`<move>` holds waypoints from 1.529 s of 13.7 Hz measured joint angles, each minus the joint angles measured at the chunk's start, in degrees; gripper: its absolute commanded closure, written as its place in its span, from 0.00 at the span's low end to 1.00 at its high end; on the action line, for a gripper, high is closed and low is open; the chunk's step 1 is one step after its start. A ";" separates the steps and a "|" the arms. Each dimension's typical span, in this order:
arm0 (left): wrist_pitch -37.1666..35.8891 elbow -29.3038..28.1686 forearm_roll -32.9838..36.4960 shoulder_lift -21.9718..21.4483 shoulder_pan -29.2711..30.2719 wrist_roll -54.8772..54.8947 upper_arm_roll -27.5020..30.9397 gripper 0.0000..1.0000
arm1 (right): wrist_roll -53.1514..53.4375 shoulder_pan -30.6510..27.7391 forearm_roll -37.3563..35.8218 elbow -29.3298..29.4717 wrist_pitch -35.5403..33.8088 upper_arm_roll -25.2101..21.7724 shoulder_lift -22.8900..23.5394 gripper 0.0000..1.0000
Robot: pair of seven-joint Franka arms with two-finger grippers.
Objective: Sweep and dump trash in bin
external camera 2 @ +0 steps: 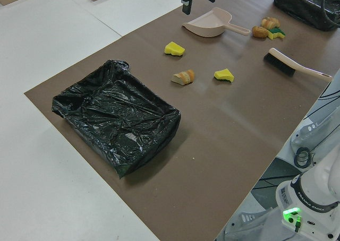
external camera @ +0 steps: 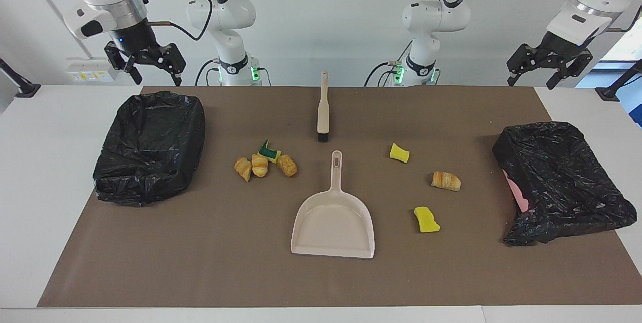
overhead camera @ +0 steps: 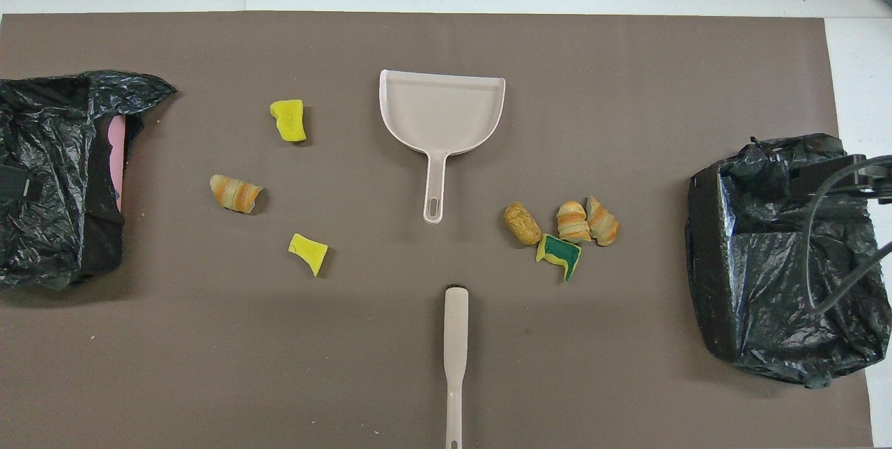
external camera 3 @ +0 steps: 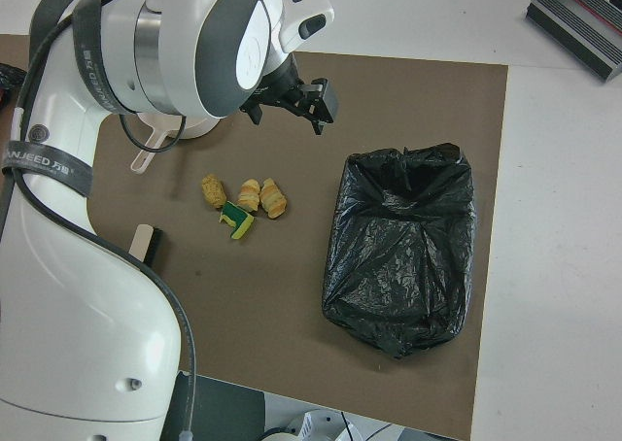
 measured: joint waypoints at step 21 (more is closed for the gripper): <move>-0.03 0.00 0.00 -0.04 0.00 -0.02 -0.07 0.00 | -0.67 0.03 0.00 -3.04 -1.11 0.10 -0.92 0.00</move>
